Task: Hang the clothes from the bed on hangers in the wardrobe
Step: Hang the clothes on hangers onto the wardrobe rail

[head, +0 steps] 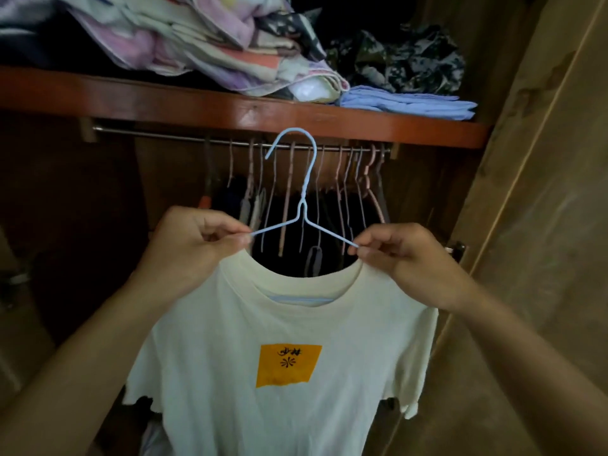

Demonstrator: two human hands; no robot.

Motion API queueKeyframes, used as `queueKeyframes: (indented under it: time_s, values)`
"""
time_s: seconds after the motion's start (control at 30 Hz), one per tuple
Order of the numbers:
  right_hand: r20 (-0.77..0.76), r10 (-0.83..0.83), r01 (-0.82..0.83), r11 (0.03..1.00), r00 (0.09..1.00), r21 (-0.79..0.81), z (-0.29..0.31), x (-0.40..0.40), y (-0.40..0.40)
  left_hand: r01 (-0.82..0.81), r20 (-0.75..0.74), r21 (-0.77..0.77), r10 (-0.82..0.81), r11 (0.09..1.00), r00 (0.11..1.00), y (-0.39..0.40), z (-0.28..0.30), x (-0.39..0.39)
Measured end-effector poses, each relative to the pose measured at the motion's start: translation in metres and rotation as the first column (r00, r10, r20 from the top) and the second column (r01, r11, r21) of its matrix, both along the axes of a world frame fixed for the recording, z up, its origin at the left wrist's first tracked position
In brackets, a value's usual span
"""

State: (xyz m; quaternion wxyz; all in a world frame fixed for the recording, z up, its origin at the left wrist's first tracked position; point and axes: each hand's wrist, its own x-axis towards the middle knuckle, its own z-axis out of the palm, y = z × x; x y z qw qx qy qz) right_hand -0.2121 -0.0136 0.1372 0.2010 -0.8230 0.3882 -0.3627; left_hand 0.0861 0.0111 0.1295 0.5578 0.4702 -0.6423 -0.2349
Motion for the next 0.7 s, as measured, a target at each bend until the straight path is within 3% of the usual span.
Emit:
queueKeyframes:
  time_s: [0.4,0.57,0.7]
  values:
    - [-0.027,0.286,-0.280,0.951,0.958,0.130,-0.001,0.082,-0.032,-0.323,0.102,-0.034,0.325,0.946,0.940,0.006,-0.018,0.052]
    - [0.096,0.353,-0.365,0.877,0.931,0.312,-0.001,0.123,-0.032,-0.380,0.284,-0.060,0.380,0.923,0.880,-0.002,-0.021,0.075]
    - [0.183,0.363,-0.405,0.778,0.914,0.480,0.001,0.159,-0.032,-0.434,0.337,-0.090,0.437,0.896,0.834,-0.014,-0.026,0.097]
